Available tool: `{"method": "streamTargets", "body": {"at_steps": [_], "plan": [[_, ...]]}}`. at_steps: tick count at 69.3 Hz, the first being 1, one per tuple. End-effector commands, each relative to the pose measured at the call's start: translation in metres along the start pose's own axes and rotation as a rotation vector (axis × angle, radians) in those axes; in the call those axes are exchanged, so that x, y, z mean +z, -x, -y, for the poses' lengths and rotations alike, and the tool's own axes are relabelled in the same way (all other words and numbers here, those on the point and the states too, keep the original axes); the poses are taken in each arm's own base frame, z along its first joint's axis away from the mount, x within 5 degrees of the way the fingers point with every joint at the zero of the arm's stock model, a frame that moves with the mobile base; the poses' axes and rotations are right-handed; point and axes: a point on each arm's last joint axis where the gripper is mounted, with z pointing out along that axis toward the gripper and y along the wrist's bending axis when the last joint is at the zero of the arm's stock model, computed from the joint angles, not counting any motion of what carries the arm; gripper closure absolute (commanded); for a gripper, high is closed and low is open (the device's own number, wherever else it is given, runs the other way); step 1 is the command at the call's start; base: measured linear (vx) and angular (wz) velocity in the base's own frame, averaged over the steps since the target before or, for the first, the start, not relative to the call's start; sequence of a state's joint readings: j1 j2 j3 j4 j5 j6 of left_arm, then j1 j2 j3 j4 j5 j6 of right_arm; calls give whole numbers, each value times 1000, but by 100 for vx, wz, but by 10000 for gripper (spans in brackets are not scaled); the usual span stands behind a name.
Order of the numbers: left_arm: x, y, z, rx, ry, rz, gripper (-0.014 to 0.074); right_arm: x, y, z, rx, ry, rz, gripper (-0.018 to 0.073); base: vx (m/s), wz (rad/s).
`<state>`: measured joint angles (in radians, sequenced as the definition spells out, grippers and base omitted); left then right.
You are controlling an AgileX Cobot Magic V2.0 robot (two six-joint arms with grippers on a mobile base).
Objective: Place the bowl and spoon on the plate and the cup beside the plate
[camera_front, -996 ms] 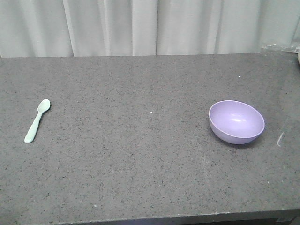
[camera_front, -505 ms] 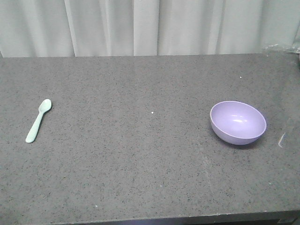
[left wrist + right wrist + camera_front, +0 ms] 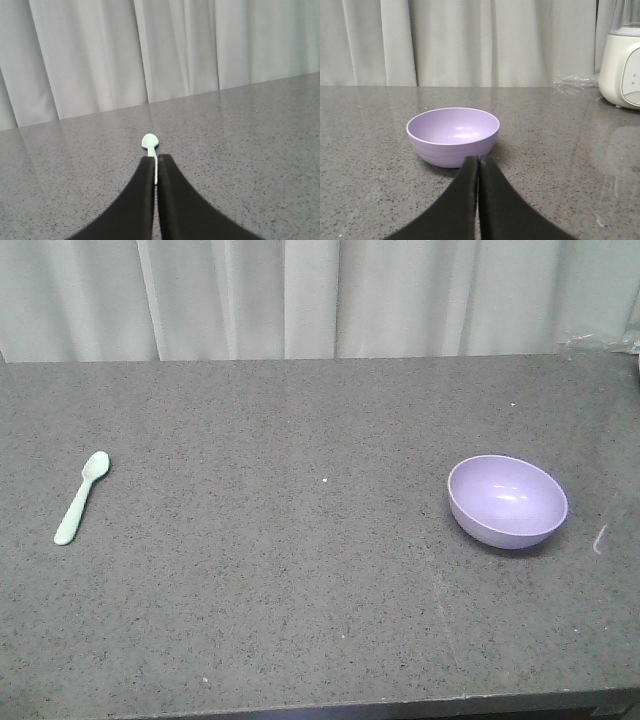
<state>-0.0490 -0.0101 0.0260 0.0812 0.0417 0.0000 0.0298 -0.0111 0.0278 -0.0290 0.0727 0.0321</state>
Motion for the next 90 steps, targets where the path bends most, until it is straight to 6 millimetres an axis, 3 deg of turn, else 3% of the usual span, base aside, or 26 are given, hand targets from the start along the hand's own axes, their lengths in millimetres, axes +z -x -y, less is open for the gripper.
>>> {"method": "streamTargets", "body": {"at_steps": [1,71,81,90], "plan": [[-2,10,0,-7,4,97,603,-1,6,0,-3,-3,78,565,0,0],[-2,11,0,-7,4,100,603,-1,9,0,-1,-2,112,565,0,0],[-4,25,-2,-7,8,127,603,-2,12,0,31,-1,116,565,0,0],[-8,48,-4,-36,12,114,603,-2,29,0,51,0,101,565,0,0]]}}
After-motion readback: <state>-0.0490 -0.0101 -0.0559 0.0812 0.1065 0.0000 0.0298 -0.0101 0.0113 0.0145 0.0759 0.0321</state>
